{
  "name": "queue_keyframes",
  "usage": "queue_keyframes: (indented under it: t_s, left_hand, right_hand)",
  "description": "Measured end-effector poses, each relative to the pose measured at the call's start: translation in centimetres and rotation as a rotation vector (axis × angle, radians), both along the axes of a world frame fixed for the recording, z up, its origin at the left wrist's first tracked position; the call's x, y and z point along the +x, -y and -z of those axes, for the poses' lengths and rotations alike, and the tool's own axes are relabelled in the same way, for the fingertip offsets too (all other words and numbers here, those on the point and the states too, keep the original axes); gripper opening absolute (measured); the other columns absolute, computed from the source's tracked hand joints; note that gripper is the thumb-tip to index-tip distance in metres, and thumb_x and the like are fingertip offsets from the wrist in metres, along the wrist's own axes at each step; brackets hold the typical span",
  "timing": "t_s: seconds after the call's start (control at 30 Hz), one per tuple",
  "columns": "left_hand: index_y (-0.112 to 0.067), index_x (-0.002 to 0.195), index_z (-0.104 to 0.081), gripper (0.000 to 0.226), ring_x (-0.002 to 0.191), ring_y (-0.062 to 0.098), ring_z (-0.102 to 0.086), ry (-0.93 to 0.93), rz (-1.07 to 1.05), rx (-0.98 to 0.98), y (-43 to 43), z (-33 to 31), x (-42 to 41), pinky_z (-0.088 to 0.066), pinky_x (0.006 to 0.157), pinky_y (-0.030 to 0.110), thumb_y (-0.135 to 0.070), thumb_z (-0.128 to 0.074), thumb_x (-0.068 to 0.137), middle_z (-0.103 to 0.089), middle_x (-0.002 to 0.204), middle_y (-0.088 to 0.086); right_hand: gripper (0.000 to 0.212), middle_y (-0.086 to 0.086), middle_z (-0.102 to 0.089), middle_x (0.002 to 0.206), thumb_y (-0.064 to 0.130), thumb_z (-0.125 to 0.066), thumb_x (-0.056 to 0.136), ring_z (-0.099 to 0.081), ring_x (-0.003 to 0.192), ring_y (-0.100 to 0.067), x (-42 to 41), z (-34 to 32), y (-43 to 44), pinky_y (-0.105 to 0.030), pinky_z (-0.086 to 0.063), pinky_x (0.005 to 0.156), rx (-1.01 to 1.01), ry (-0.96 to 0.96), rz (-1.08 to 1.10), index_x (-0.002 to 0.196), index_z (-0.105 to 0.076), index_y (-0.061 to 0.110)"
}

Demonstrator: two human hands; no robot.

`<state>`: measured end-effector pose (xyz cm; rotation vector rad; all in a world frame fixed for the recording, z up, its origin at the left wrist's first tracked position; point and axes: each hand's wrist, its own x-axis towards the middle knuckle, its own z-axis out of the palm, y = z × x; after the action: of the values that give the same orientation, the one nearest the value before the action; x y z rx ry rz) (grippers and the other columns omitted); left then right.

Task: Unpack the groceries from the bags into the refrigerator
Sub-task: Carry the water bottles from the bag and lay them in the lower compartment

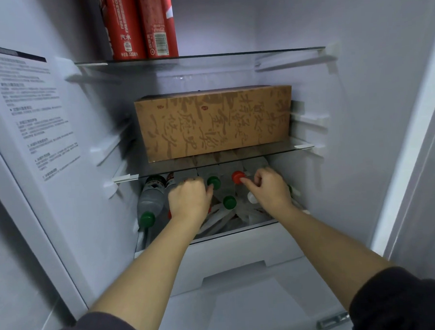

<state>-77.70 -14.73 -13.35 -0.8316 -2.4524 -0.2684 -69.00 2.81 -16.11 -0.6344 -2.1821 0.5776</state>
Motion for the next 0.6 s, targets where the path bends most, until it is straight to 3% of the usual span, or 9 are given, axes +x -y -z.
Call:
queue_keyframes:
  t_s: [0.1,0.23,0.43,0.53,0.6]
  left_hand:
    - [-0.014,0.086,-0.068,0.052,0.079,0.024,-0.066,-0.003,-0.067,-0.091,-0.3,-0.7,-0.5,-0.033,0.055,0.026,-0.056,-0.041,0.098,-0.069,0.083,0.005]
    - [-0.012,0.087,-0.069,0.057,0.081,0.025,-0.066,0.009,-0.081,-0.146,-0.8,-1.0,-0.7,-0.034,0.056,0.027,-0.060,-0.040,0.096,-0.069,0.086,0.006]
    - [-0.011,0.092,-0.067,0.055,0.085,0.026,-0.065,0.097,-0.074,-0.035,-1.0,-1.3,-0.1,-0.038,0.059,0.027,-0.061,-0.044,0.094,-0.068,0.090,0.008]
    - [-0.011,0.102,-0.061,0.047,0.093,0.027,-0.059,-0.018,0.023,0.243,0.5,0.5,-0.4,-0.045,0.066,0.035,-0.056,-0.051,0.091,-0.062,0.099,0.010]
    - [-0.013,0.114,-0.058,0.045,0.105,0.031,-0.052,-0.065,0.071,0.351,1.2,2.0,-1.1,-0.045,0.081,0.045,-0.051,-0.054,0.090,-0.056,0.112,0.013]
  right_hand:
    - [0.051,-0.003,-0.048,0.077,0.048,-0.072,0.083,-0.046,0.069,-0.019,-0.7,-0.4,0.6,-0.030,-0.030,0.056,-0.001,0.011,0.018,0.059,-0.036,0.021]
    - [0.053,-0.005,-0.047,0.078,0.045,-0.072,0.082,-0.046,0.072,-0.021,-1.1,-0.1,0.1,-0.031,-0.031,0.058,0.023,0.012,0.029,0.056,-0.033,0.021]
    - [0.048,-0.004,-0.047,0.081,0.037,-0.072,0.085,-0.049,0.075,-0.024,-0.7,-0.6,0.1,-0.032,-0.037,0.060,0.025,-0.006,0.002,0.060,-0.034,0.023]
    - [0.031,-0.006,-0.049,0.093,0.040,-0.072,0.084,-0.051,0.087,-0.026,0.2,-0.2,0.7,-0.036,-0.039,0.068,0.159,-0.119,0.103,0.083,-0.053,0.016]
    - [0.046,-0.012,-0.051,0.118,0.046,-0.070,0.083,-0.048,0.112,-0.032,0.3,0.6,1.1,-0.044,-0.041,0.084,0.261,-0.051,0.165,0.115,-0.057,0.016]
